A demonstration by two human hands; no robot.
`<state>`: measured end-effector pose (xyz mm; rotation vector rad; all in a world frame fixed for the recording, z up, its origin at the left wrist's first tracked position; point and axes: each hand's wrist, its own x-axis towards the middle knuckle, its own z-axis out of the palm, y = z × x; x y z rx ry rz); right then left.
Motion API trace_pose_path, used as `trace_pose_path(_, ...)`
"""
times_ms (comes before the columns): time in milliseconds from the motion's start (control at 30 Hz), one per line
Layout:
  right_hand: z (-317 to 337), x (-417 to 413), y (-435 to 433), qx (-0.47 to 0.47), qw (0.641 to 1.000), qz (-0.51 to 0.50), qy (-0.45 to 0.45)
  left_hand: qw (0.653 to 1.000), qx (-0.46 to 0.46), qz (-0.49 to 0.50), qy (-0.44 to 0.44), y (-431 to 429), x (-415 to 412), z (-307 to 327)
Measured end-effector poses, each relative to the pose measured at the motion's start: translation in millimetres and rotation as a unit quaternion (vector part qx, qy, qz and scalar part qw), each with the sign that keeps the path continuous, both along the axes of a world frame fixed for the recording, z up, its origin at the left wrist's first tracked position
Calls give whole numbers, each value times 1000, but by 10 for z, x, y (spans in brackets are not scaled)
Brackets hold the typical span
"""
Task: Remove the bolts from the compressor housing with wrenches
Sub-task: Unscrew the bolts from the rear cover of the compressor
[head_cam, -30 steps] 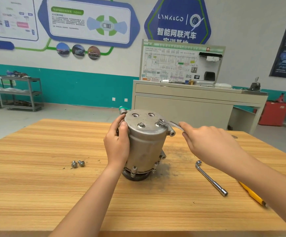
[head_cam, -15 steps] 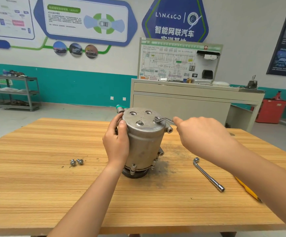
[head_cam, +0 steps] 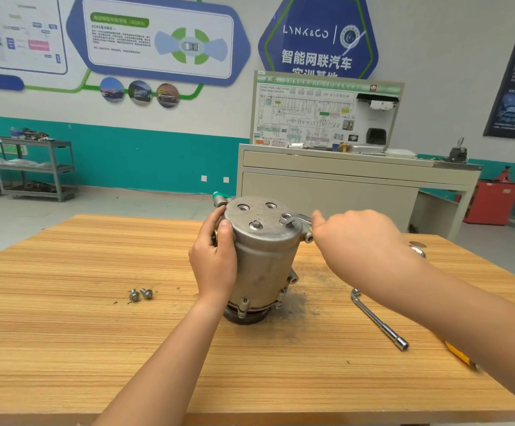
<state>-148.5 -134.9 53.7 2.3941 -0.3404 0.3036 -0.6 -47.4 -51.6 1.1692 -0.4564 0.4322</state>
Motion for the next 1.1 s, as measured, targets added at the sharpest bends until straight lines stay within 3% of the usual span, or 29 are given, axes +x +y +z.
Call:
trace_pose_path(400, 131, 47, -155, 29, 1000, -7, 9, 1000, -9, 8, -1, -4, -10, -18)
trace_pose_path(633, 59, 27, -68, -28, 1000, 7, 7, 1000, -10, 3, -3, -14, -20, -16)
trace_pose_path(867, 5, 13, -188, 57, 998, 19, 4, 1000, -23, 3, -2, 14, -12, -37)
trace_pose_path(1100, 41, 18, -120, 72, 997, 1, 22, 1000, -19, 2, -11, 5, -41, -37)
